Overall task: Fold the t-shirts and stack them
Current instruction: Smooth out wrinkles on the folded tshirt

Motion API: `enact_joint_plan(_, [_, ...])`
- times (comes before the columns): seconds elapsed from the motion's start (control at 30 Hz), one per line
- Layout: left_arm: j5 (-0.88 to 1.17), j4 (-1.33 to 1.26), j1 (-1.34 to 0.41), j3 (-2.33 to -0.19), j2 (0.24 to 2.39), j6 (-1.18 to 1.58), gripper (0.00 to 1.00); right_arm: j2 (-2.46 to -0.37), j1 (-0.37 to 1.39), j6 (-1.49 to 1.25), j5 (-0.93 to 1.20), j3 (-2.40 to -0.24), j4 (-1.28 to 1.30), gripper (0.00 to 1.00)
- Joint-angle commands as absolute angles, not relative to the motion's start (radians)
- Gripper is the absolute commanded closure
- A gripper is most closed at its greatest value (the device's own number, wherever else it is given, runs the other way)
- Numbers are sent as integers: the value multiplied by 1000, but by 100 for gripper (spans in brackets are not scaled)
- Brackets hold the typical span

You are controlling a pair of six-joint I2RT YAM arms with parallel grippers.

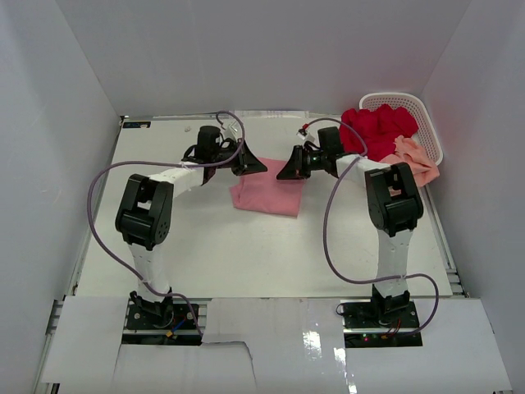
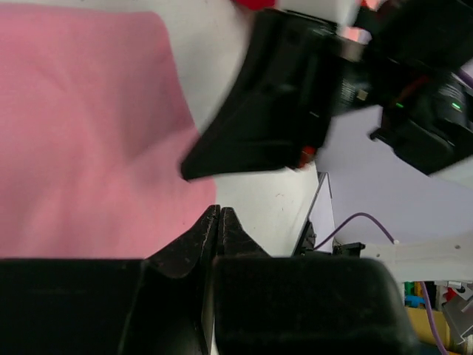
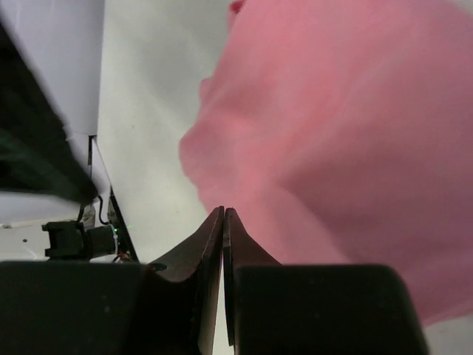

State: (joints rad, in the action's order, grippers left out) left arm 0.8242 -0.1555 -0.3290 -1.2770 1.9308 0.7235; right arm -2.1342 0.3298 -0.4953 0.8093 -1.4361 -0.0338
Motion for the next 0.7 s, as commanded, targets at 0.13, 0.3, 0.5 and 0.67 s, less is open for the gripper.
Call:
enact_joint_plan(0.13, [874, -153, -341, -1345, 2022, 727, 86, -1960, 351, -518, 897, -1203, -166, 92])
enact_joint_plan(0.3, [882, -181, -344, -1327, 2055, 736, 86, -2031, 362, -532, 943, -1199, -193, 92])
enact_joint_plan(0.5, [884, -192, -348, -1279, 2100, 733, 86, -2163, 364, -517, 939, -1238, -150, 92])
enact_joint_plan(0.67, [854, -192, -353, -1215, 2118, 716, 87, -2229, 364, -477, 867, -1246, -58, 92])
